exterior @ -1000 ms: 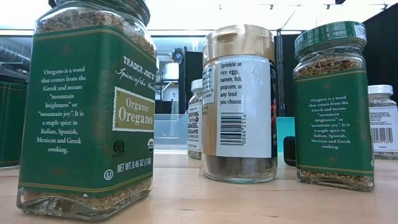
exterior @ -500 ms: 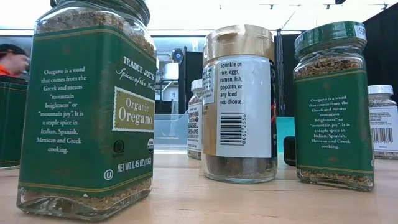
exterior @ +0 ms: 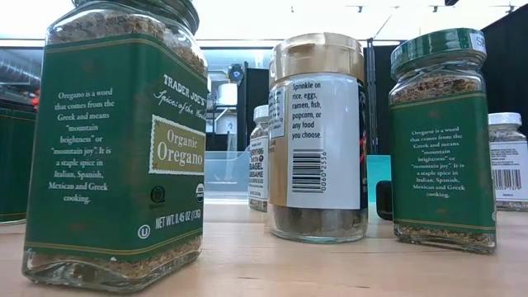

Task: Sort spices by type
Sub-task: Put the top brown seasoning bottle into the gray bin

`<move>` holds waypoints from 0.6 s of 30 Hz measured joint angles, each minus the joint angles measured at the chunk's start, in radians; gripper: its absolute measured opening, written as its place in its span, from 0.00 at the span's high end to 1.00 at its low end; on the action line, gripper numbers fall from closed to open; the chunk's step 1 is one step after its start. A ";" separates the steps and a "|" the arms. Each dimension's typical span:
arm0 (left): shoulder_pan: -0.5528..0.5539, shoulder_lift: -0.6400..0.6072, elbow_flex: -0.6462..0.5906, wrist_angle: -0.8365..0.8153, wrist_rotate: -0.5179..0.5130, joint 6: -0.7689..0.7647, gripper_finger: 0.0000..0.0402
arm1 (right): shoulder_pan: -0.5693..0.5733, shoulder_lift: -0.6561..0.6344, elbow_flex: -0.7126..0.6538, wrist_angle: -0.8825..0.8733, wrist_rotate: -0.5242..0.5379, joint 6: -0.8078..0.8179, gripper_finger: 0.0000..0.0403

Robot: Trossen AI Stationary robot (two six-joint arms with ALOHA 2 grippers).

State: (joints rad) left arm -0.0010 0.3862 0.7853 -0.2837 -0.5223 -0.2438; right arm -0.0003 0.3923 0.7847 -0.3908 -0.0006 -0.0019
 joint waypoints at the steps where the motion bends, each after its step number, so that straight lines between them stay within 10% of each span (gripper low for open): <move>1: 0.000 0.000 0.000 0.004 0.023 -0.001 0.97 | 0.000 0.000 0.000 0.000 0.000 0.000 0.82; 18: 0.000 0.001 0.000 0.080 0.082 0.004 0.97 | 0.000 0.000 0.000 0.144 0.029 0.000 0.82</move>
State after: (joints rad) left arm -0.0006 0.3870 0.7853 -0.2040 -0.4405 -0.2398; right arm -0.0003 0.3923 0.7847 -0.2472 0.0284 -0.0021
